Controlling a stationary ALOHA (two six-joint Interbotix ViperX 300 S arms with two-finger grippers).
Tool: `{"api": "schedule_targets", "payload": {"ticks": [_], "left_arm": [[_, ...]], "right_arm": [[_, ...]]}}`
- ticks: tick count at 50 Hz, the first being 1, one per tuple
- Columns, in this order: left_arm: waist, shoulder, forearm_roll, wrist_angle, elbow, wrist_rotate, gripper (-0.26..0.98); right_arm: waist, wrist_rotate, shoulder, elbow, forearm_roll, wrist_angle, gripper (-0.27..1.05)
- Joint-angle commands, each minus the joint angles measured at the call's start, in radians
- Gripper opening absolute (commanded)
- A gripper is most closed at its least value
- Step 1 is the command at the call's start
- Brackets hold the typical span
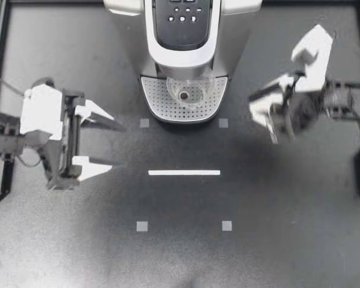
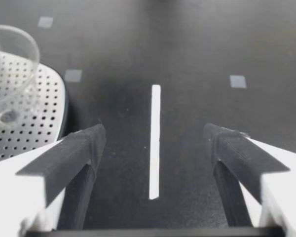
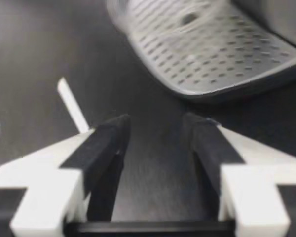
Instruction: Place the coffee capsule inside the capsule container, then place the cup onto the center of the cup tray, then push the 'Hot Water' and 'Travel Mug' buttons.
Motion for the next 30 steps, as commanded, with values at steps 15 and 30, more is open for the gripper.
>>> {"api": "schedule_targets", "payload": {"ticks": [15,30], "left_arm": [[0.005,0.0,-0.009,-0.069,-0.06,0.005,0.61],[0.005,-0.032,-0.006,-0.138,-0.061,0.018,0.6]], "right_arm": [[0.173,-0.166,-0.135,-0.006,-0.103,-0.044,0.52],[0.175,-0.173,-0.259,-0.002,-0.103,-0.152,0.52]]}}
